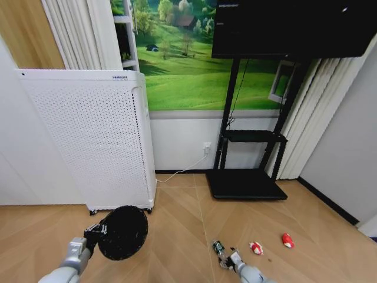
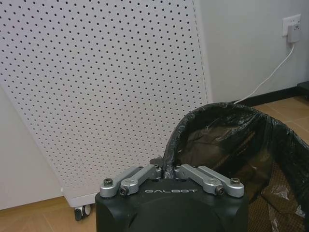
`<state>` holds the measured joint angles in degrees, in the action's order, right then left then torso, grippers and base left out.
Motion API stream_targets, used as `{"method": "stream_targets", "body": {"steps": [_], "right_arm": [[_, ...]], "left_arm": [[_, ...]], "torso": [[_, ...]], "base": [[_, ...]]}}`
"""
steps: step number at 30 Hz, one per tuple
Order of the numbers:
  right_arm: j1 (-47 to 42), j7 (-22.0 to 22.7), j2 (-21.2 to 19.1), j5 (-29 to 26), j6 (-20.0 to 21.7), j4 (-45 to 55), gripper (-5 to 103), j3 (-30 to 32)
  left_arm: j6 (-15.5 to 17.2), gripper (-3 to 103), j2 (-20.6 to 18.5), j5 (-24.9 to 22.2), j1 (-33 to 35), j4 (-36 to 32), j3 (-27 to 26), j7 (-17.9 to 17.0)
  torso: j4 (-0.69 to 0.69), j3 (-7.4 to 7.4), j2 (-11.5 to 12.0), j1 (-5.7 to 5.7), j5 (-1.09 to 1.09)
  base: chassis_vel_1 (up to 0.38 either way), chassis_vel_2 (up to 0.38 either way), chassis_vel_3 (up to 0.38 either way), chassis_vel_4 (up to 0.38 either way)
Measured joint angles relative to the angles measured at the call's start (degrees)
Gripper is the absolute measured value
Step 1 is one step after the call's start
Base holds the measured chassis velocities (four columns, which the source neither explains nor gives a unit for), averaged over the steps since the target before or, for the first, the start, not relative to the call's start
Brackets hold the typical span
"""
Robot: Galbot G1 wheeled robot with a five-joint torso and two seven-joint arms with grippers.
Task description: Pick up the trash bin and place the garbage on the floor into it.
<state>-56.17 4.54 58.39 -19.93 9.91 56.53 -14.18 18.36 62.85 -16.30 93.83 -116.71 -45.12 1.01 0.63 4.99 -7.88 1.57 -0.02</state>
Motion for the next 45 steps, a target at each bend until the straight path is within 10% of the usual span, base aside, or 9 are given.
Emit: {"method": "stream_targets", "body": {"steps": [18, 30, 45], "right_arm": [[0.02, 0.46, -0.23, -1.06, -0.17, 0.39, 92, -0.74], [-2.31, 3.39, -6.10, -5.92, 1.53, 11.47, 46, -1.97], [-4.68, 4.60, -10.37, -9.04, 2.61, 22.36, 21, 1.46]], "left_arm": [[-0.36, 5, 0.09, 0.05, -0.86, 1.22, 0.26, 0.10], [-0.37, 5, -0.09, 0.04, -1.35, 1.21, 0.51, 0.12], [-0.25, 5, -0.04, 0.35, -3.12, 2.17, 1.19, -0.10]], "torso": [[-0.02, 0.04, 0.06, 0.01, 0.05], [0.04, 0.07, 0.09, 0.05, 0.05], [0.01, 0.04, 0.06, 0.02, 0.03]], "base": [[0.000, 0.000, 0.000, 0.000], [0.000, 0.000, 0.000, 0.000], [0.000, 0.000, 0.000, 0.000]]}}
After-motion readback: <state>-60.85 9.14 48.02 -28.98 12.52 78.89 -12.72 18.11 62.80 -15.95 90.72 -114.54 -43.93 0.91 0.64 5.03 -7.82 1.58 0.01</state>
